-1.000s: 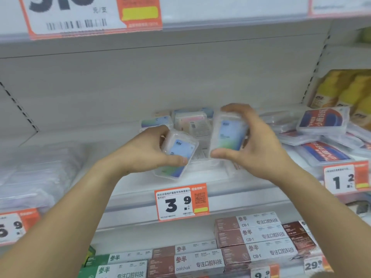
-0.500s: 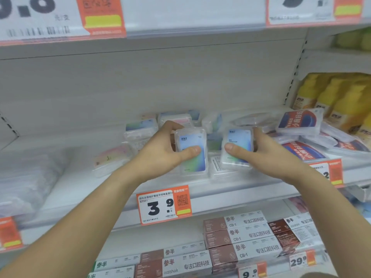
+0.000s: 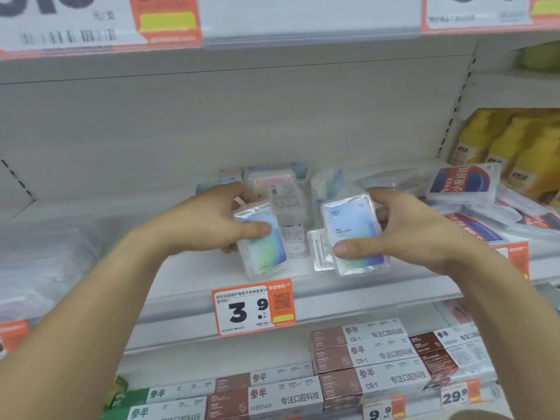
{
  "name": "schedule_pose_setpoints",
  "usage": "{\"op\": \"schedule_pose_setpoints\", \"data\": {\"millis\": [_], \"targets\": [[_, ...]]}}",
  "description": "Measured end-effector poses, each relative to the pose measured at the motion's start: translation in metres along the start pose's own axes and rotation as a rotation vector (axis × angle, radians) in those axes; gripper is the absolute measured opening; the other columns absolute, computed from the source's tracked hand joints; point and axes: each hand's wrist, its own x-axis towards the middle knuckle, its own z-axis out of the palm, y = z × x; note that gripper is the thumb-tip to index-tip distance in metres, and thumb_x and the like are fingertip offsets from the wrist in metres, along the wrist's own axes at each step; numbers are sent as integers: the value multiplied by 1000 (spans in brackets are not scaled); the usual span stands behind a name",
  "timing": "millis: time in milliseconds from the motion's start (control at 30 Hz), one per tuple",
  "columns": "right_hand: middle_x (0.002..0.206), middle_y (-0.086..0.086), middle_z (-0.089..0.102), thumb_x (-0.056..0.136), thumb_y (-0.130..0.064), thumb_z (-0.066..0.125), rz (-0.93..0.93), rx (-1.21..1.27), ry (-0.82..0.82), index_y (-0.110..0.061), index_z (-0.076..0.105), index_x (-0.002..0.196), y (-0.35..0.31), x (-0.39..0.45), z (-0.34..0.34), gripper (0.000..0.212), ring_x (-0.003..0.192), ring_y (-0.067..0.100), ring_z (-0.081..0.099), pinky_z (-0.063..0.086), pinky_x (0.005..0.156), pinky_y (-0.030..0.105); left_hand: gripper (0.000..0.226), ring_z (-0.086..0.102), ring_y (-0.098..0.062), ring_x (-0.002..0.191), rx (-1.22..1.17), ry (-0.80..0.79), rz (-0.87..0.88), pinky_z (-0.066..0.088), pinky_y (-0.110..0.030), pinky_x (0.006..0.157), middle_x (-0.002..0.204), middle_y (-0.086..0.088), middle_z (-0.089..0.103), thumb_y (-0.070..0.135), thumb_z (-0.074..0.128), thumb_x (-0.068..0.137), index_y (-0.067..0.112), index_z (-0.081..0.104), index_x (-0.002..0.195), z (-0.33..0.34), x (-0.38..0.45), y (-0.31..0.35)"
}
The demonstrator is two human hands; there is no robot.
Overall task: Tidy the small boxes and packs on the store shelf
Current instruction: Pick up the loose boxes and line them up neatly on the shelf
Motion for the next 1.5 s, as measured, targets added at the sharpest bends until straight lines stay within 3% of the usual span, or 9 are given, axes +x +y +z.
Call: {"op": "schedule_pose_setpoints", "data": {"millis": [200, 333, 500, 600, 733, 1033, 1167, 1333, 1500], "targets": [[98, -11, 73, 61, -7, 91, -451, 188, 340, -27, 64, 100, -24, 10, 43, 52, 93, 0, 69, 52, 77, 13, 40, 68, -16, 79, 213, -82, -132, 55, -35, 80, 100, 6, 65, 53, 67, 75, 26, 58, 104, -19, -6, -23], [128, 0, 61, 66, -2, 86, -647, -72, 238, -14, 65, 103, -19, 40, 89, 44, 125, 9, 55, 45, 103, 31, 27, 56, -18, 95, -184, 56, -131, 41, -31, 84, 105, -1, 62, 27, 46, 98, 10, 62, 109, -14, 0, -28], [129, -4, 64, 66, 3, 84, -434, -42, -44, -14, 64, 97, -13, 41, 88, 40, 123, 7, 58, 48, 93, 22, 51, 67, -24, 94, -479, 175, -217, 48, -37, 88, 91, -8, 75, 50, 35, 99, 12, 68, 89, -12, -1, -30], [105, -18, 72, 68, 8, 83, -374, 7, -199, -17, 66, 97, -16, 34, 82, 42, 101, 0, 67, 52, 79, 21, 28, 70, -20, 87, -463, 219, -123, 57, -31, 76, 95, -6, 74, 38, 60, 91, 14, 67, 104, -12, -1, -36], [87, -14, 72, 66, -5, 86, -418, 198, 10, -16, 65, 100, -18, 32, 77, 41, 82, 5, 68, 51, 73, 19, 39, 72, -26, 89, -686, 191, -15, 58, -28, 67, 109, -17, 70, -6, 60, 87, 13, 61, 121, -17, -3, -42], [95, -12, 69, 70, -29, 84, -247, 205, 299, -25, 53, 114, -9, 34, 68, 55, 78, 0, 67, 53, 69, 15, 44, 71, -24, 92, -631, 150, 71, 57, -30, 72, 107, -12, 71, 1, 66, 86, 21, 59, 125, -24, -3, -38], [100, -10, 71, 79, -24, 80, -269, -1, 136, -28, 60, 112, -4, 28, 54, 39, 89, 5, 69, 57, 81, 28, 43, 70, -20, 92, -410, 211, 73, 53, -39, 82, 104, -3, 73, 18, 76, 72, 26, 64, 113, -40, -6, -39], [102, -9, 73, 80, -18, 79, -213, -16, 39, -31, 62, 109, 2, 26, 44, 37, 91, 10, 69, 57, 87, 37, 58, 67, -13, 100, -28, -26, -56, 49, -45, 98, 105, 12, 72, 50, 66, 50, 35, 69, 106, -62, -24, -45], [94, -5, 75, 74, -22, 83, -151, -34, 55, -30, 60, 111, 6, 24, 38, 45, 85, 11, 71, 58, 80, 33, 44, 70, -13, 97, -218, 189, 102, 54, -46, 93, 101, 6, 74, 39, 78, 62, 24, 71, 103, -48, -19, -34]]}}
